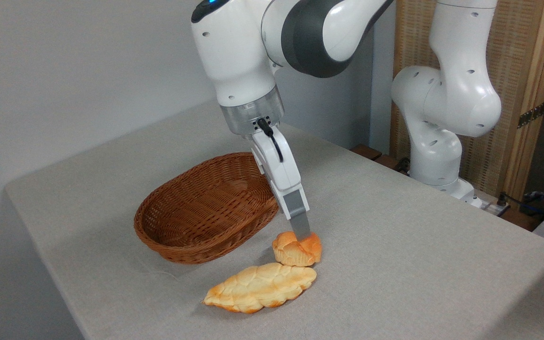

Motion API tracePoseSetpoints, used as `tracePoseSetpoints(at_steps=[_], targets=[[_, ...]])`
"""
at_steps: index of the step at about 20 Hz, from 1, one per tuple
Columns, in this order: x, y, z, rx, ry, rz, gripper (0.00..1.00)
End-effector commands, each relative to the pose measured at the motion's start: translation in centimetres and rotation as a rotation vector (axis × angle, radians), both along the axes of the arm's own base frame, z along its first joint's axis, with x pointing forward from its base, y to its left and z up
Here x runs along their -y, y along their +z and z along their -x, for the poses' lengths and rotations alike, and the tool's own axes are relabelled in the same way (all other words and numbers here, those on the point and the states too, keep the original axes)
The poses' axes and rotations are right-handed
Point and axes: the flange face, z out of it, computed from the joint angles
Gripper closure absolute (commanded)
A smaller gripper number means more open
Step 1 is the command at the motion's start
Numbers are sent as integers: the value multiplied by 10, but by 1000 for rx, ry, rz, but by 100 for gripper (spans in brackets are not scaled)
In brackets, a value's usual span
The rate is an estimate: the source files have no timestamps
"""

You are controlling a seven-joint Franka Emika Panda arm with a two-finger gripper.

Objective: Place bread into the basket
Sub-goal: 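Move the open gripper over the round bread roll and lower it, then close the gripper on the round bread roll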

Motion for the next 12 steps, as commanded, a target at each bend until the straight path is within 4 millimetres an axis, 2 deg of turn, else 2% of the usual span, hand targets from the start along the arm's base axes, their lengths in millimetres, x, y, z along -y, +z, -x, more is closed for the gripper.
tracePoseSetpoints(at_steps=[1, 4, 12], targets=[[0, -17, 4, 38, -66, 2, 0], [1, -32, 6, 45, -93, 7, 0], [-1, -49, 8, 37, -186, -34, 0]])
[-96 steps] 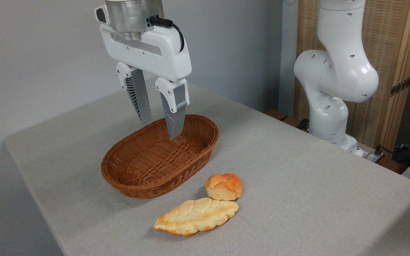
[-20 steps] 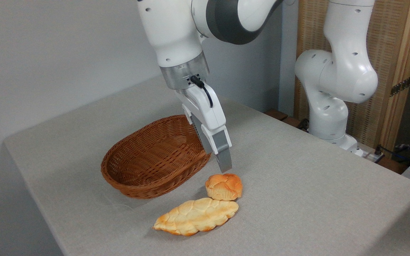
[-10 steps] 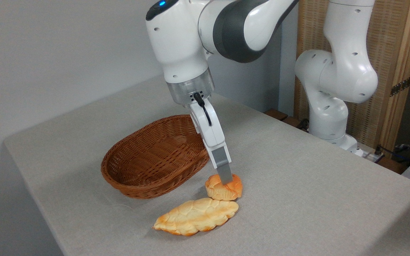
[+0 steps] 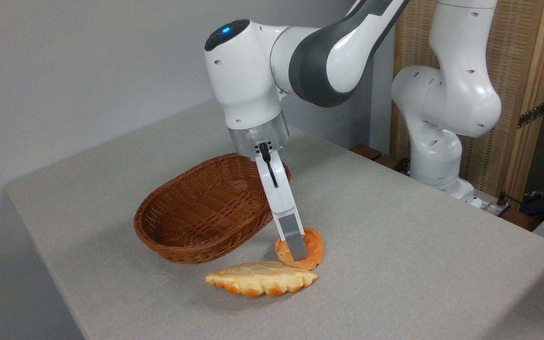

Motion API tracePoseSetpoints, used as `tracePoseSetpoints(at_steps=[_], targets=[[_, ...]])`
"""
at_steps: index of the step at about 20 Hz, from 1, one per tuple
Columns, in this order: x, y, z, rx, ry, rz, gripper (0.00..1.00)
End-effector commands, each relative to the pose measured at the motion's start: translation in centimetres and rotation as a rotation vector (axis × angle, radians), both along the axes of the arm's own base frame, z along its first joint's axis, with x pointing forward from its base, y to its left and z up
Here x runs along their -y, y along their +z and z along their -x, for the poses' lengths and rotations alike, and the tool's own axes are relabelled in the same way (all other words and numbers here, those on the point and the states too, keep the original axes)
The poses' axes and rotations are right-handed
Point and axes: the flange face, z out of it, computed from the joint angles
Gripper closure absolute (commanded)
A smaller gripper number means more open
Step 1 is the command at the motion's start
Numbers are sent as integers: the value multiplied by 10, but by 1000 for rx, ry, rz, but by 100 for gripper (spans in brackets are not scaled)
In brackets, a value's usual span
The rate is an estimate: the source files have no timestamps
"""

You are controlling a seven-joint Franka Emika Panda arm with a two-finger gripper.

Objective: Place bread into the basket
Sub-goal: 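Close the gripper on the round bread roll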

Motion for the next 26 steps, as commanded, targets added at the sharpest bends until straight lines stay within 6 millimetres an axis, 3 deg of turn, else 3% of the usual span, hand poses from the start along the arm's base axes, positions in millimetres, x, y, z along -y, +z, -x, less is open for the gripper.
tracePoseSetpoints(at_steps=[1, 4, 12, 14, 16, 26], targets=[[-3, -13, 5, 6, -49, -26, 0], [-2, -19, 7, 11, -53, -23, 1], [-2, -19, 8, 7, -51, -22, 49], [-1, -19, 8, 7, -54, -22, 51], [-1, -18, 8, 7, -51, -21, 63], [-1, -12, 8, 13, -47, -17, 76]])
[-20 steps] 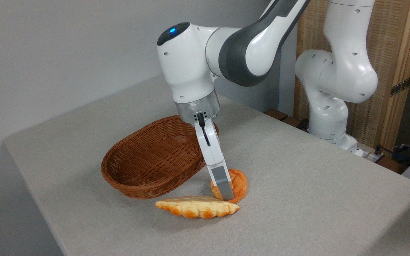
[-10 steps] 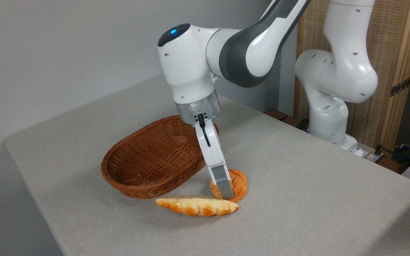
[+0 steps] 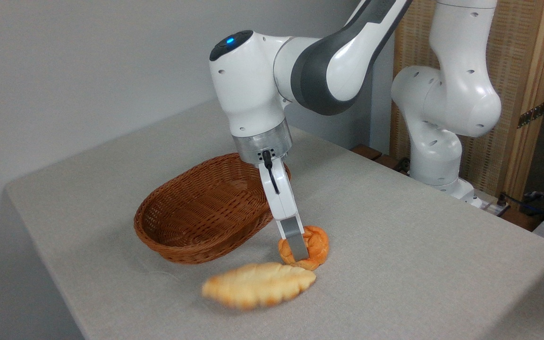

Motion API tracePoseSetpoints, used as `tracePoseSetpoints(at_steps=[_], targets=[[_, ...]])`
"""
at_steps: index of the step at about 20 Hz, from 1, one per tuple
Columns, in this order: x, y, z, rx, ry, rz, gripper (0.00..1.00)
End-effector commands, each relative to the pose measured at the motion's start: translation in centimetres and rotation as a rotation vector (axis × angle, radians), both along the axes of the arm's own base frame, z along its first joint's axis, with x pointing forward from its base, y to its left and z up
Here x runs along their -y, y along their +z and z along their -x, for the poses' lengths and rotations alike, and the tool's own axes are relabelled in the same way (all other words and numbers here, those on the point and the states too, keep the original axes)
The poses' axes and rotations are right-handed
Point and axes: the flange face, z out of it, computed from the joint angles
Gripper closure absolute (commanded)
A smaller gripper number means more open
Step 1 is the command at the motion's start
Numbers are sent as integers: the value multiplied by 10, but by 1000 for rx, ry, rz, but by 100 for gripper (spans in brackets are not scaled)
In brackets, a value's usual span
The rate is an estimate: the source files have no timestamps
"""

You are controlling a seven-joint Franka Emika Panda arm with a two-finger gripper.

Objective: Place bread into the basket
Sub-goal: 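Close the gripper on the round bread roll, then lift the roll and carry it over the basket, lowering it inside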

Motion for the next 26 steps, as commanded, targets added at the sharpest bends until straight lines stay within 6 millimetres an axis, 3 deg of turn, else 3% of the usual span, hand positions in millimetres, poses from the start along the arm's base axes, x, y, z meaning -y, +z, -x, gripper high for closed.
tracePoseSetpoints(at_steps=[1, 5, 11, 13, 18, 24, 26], targets=[[-2, 3, 3, 4, -17, 1, 77], [-3, 18, 1, -15, -6, -1, 79], [-1, 101, -20, -45, 148, 144, 79], [0, 115, -33, -23, 261, 192, 79], [25, 119, -64, 6, 594, 272, 78], [89, 81, -93, 35, 677, 325, 74], [98, 75, -95, 36, 698, 326, 68]])
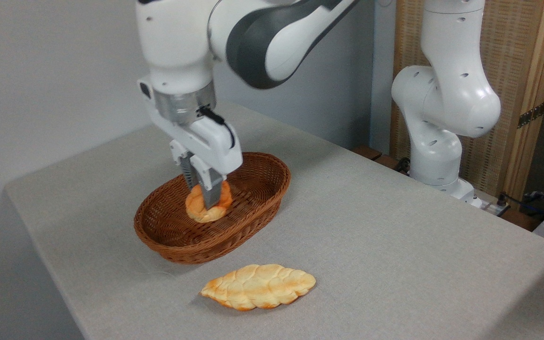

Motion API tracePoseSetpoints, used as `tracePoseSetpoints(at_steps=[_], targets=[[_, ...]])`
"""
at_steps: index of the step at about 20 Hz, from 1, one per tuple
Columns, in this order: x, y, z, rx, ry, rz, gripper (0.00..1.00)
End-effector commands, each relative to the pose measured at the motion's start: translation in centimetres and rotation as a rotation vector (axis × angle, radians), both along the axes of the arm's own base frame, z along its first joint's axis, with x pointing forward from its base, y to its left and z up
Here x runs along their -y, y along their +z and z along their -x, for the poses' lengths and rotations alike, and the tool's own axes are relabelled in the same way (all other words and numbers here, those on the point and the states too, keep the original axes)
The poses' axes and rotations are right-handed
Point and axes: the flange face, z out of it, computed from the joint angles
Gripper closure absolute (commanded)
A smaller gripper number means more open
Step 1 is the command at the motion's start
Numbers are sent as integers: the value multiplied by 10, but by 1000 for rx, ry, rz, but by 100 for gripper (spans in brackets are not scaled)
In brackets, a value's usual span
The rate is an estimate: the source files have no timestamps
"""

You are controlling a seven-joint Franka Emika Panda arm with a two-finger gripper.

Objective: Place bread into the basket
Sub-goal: 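Lift the roll and carry it over the basket, lowering it inside, then open the gripper to release the roll and raise it away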

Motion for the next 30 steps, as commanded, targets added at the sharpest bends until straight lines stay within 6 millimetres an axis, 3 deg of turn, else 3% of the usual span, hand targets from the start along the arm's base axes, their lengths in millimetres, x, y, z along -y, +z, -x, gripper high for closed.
tracePoseSetpoints(at_steps=[1, 6, 7, 18, 23, 30], targets=[[18, -9, -10, -3, 47, 28, 60], [18, -8, -17, 43, 66, 46, 6], [17, -9, -19, 50, 69, 45, 0], [17, 0, -16, 57, 80, 34, 0], [6, 36, -16, 85, 41, -52, 0], [-29, 101, -13, 54, 39, -169, 0]])
